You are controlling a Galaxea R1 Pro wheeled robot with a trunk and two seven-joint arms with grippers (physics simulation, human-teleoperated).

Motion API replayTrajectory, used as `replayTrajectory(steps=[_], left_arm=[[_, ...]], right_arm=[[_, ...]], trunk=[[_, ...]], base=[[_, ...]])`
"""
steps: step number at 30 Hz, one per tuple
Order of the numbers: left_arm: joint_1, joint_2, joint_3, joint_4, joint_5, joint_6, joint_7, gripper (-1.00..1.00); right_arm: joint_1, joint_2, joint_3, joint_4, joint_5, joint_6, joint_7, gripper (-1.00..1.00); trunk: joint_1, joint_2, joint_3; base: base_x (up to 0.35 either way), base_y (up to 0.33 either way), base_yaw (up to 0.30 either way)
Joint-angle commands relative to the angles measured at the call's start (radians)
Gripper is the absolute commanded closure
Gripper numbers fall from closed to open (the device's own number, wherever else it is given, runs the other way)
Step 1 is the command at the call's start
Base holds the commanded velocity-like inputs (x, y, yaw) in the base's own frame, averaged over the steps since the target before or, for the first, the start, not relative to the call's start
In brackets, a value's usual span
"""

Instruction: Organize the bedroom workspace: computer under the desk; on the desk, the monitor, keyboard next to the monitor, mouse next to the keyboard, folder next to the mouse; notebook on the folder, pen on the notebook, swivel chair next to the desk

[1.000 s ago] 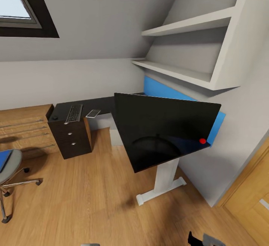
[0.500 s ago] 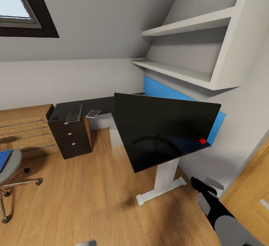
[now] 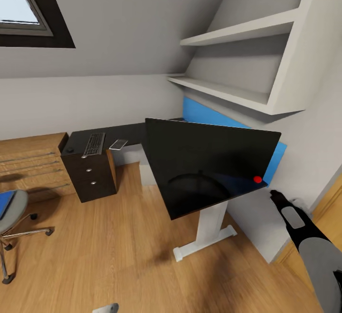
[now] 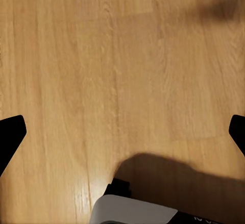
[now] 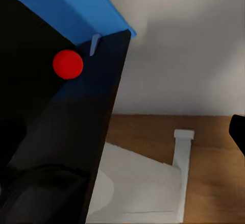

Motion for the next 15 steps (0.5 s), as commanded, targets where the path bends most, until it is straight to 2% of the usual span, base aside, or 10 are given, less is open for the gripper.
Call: replayTrajectory(steps=[1,4,5,7,15], left_arm=[[-0.001,0.0,-0.008,-0.001,0.005,-0.002,0.007,-1.0],[-0.001,0.0,-0.008,-0.001,0.004,-0.002,0.008,-1.0],[-0.001,0.0,-0.008,-0.001,0.004,-0.002,0.008,-1.0],[-0.001,0.0,-0.008,-0.001,0.004,-0.002,0.008,-1.0],[-0.001,-0.002,-0.01,-0.001,0.004,-0.002,0.007,-1.0]], right_arm=[[-0.001,-0.013,0.0,-0.004,-0.048,0.001,0.018,-1.0],[-0.002,-0.024,0.0,-0.006,-0.104,0.002,0.046,-1.0],[-0.003,-0.028,0.0,-0.008,-0.136,0.002,0.06,-1.0],[-0.003,-0.03,0.001,-0.009,-0.161,0.001,0.074,-1.0],[-0.003,-0.033,0.0,-0.01,-0.202,-0.001,0.153,-1.0]], trunk=[[0.0,-0.002,-0.002],[0.0,-0.002,-0.002],[0.0,-0.002,-0.002],[0.0,-0.002,-0.002],[0.0,-0.002,-0.002]], base=[[0.0,0.0,0.0],[0.0,0.0,0.0],[0.0,0.0,0.0],[0.0,0.0,0.0],[0.0,0.0,0.0]])
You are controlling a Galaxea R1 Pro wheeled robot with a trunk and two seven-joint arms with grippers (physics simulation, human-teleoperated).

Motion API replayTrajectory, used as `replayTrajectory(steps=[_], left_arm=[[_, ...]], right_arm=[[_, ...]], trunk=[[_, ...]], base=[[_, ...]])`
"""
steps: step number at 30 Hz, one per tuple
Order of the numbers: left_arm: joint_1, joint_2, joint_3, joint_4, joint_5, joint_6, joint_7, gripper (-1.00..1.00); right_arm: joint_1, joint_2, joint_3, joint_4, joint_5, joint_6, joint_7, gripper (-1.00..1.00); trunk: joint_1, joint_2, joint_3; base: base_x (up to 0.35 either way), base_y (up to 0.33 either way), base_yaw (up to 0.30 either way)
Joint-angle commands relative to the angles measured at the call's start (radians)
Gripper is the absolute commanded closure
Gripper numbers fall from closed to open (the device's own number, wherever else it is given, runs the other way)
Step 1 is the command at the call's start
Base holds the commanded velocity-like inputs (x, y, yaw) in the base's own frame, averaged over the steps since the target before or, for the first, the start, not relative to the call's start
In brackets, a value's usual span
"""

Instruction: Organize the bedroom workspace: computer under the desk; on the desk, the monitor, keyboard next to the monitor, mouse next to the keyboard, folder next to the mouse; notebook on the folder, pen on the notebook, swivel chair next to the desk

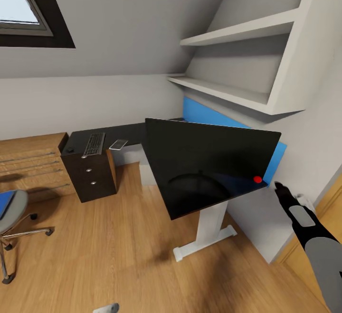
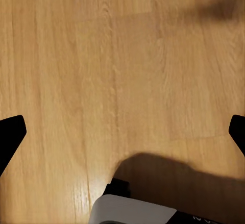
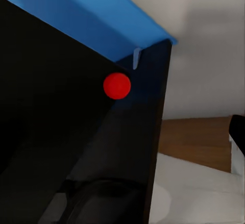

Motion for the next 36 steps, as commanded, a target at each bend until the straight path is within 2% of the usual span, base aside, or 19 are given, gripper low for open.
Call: replayTrajectory(steps=[1,6,18,31,34,35,36], left_arm=[[-0.001,0.0,-0.008,-0.001,0.005,-0.002,0.007,-1.0],[-0.001,-0.001,-0.009,-0.001,0.006,-0.002,0.007,-1.0],[-0.001,-0.002,-0.009,-0.001,0.006,-0.002,0.007,-1.0],[-0.001,-0.002,-0.009,-0.001,0.006,-0.002,0.006,-1.0],[-0.001,-0.002,-0.009,-0.001,0.006,-0.002,0.006,-1.0],[-0.001,-0.002,-0.009,-0.001,0.006,-0.002,0.005,-1.0],[-0.001,-0.002,-0.009,-0.001,0.006,-0.002,0.005,-1.0]], right_arm=[[-0.001,0.001,-0.001,0.0,-0.012,0.0,0.015,-1.0],[-0.001,0.001,-0.001,0.001,-0.015,-0.001,0.038,-1.0],[-0.001,0.004,-0.001,0.003,-0.017,-0.003,0.048,-1.0],[-0.001,0.008,-0.003,0.006,-0.02,-0.007,0.043,-1.0],[-0.001,0.006,-0.018,0.006,-0.035,-0.006,0.042,-1.0],[-0.001,0.004,-0.052,0.005,-0.073,-0.002,0.043,-1.0],[-0.001,0.004,-0.059,0.005,-0.083,0.0,0.043,-1.0]], trunk=[[0.0,-0.002,-0.002],[0.0,-0.002,-0.002],[0.0,-0.002,-0.002],[0.0,-0.002,-0.002],[0.0,-0.002,-0.002],[0.0,-0.002,-0.002],[0.0,-0.002,-0.002]], base=[[0.0,0.0,0.0],[0.087,-0.013,0.0],[0.234,-0.093,0.0],[0.04,-0.02,0.0],[0.003,-0.001,0.0],[0.0,0.0,0.0],[0.0,0.0,0.0]])
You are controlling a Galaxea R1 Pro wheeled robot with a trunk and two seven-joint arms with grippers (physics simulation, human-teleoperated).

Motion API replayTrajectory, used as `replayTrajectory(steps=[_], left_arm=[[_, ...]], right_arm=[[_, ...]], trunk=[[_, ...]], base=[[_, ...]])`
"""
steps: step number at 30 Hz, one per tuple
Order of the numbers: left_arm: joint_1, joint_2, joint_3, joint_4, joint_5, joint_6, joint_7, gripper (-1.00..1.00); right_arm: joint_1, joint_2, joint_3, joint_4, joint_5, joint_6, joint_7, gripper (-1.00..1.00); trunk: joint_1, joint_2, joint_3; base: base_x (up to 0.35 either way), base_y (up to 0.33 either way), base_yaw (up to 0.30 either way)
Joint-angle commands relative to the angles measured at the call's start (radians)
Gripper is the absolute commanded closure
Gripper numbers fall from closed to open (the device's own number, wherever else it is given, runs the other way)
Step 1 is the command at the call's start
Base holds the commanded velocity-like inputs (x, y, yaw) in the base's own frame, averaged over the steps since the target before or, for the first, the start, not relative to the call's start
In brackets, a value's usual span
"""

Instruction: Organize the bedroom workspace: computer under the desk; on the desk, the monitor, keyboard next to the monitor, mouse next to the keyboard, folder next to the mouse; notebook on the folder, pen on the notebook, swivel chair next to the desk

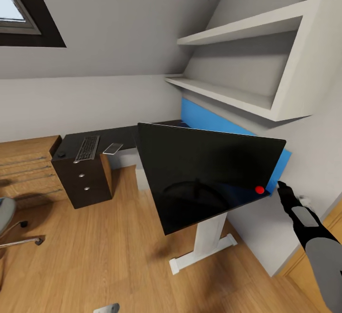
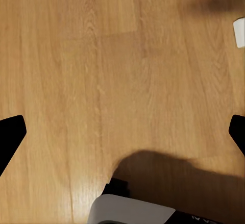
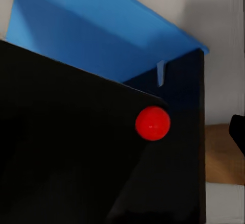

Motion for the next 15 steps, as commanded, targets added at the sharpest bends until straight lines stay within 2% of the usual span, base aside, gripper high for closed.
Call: replayTrajectory(steps=[1,3,5,8,10,15], left_arm=[[-0.001,0.0,-0.008,-0.001,0.005,-0.002,0.007,-1.0],[-0.001,0.0,-0.008,-0.001,0.005,-0.002,0.007,-1.0],[-0.001,0.0,-0.009,-0.001,0.005,-0.002,0.007,-1.0],[-0.001,-0.001,-0.01,-0.001,0.004,-0.002,0.001,-1.0],[-0.001,-0.001,-0.01,-0.001,0.004,-0.002,0.0,-1.0],[-0.001,-0.001,-0.01,-0.001,0.003,-0.002,-0.001,-1.0]], right_arm=[[-0.001,0.0,-0.008,0.0,-0.021,0.003,0.004,-1.0],[-0.001,-0.003,-0.023,0.0,-0.049,0.025,0.004,-1.0],[-0.001,-0.008,-0.027,-0.001,-0.058,0.044,0.003,-1.0],[-0.001,-0.018,-0.045,-0.003,-0.073,0.122,0.002,-1.0],[-0.001,-0.019,-0.052,-0.004,-0.075,0.133,0.002,-1.0],[-0.001,-0.022,-0.061,-0.007,-0.077,0.147,0.006,-1.0]], trunk=[[0.0,-0.002,-0.002],[0.0,-0.002,-0.002],[0.0,-0.002,-0.002],[0.0,-0.002,-0.002],[0.0,-0.002,-0.002],[0.0,-0.002,-0.002]], base=[[0.0,0.0,0.0],[0.0,0.0,0.0],[0.0,0.0,0.0],[0.0,0.0,0.0],[0.003,0.0,0.0],[0.209,-0.017,0.0]])
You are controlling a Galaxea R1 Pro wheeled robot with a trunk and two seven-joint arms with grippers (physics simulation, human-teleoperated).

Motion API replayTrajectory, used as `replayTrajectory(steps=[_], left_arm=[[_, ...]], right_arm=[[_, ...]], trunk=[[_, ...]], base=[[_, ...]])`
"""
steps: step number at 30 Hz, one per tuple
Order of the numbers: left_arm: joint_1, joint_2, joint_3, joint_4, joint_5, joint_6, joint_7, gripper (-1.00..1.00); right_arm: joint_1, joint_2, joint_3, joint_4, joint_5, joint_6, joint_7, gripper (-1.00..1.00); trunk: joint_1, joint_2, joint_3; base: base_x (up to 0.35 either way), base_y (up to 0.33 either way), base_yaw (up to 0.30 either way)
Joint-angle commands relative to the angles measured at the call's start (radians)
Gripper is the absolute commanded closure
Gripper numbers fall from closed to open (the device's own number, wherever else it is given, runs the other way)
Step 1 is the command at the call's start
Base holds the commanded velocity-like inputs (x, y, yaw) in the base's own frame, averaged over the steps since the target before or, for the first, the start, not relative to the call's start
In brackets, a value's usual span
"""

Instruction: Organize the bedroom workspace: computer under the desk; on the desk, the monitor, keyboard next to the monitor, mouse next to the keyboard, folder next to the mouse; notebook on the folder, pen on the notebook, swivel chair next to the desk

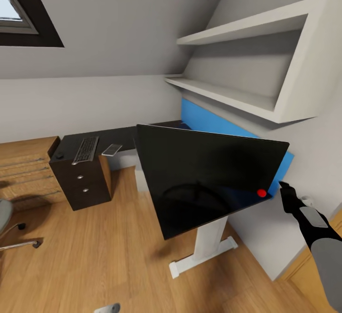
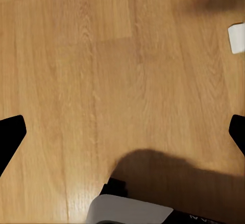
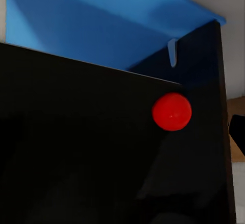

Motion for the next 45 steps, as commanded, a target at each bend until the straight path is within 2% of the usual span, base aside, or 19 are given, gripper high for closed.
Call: replayTrajectory(steps=[1,11,13,17,22,30,45], left_arm=[[-0.001,0.0,-0.008,-0.001,0.005,-0.002,0.007,-1.0],[-0.001,-0.001,-0.01,-0.001,0.005,-0.001,0.007,-1.0],[-0.001,-0.001,-0.01,-0.001,0.005,-0.001,0.007,-1.0],[-0.001,-0.001,-0.01,-0.001,0.005,-0.001,0.007,-1.0],[-0.001,-0.001,-0.01,-0.001,0.005,-0.001,0.007,-1.0],[-0.001,-0.001,-0.01,-0.001,0.005,-0.001,0.007,-1.0],[-0.001,-0.002,-0.01,-0.001,0.005,-0.002,0.007,-1.0]], right_arm=[[-0.001,0.0,-0.006,0.0,-0.004,0.005,0.003,-1.0],[-0.001,-0.002,-0.011,0.0,-0.006,0.0,0.001,-1.0],[-0.001,-0.003,-0.035,0.001,-0.017,0.001,0.0,-1.0],[-0.001,-0.004,-0.106,0.002,-0.067,0.007,-0.001,-1.0],[-0.001,-0.003,-0.138,0.003,-0.105,0.017,-0.001,-1.0],[-0.001,-0.001,-0.148,0.004,-0.126,0.02,-0.001,-1.0],[-0.001,0.002,-0.151,0.007,-0.128,0.018,-0.001,-1.0]], trunk=[[0.001,-0.002,-0.002],[0.001,-0.002,-0.002],[0.001,-0.002,-0.002],[0.001,-0.002,-0.002],[0.001,-0.002,-0.002],[0.001,-0.002,-0.002],[0.001,-0.002,-0.002]], base=[[0.18,-0.035,0.0],[0.038,-0.007,0.0],[0.004,-0.001,0.0],[0.001,0.0,0.0],[0.0,0.0,0.0],[0.0,0.0,0.0],[0.054,-0.056,0.0]])
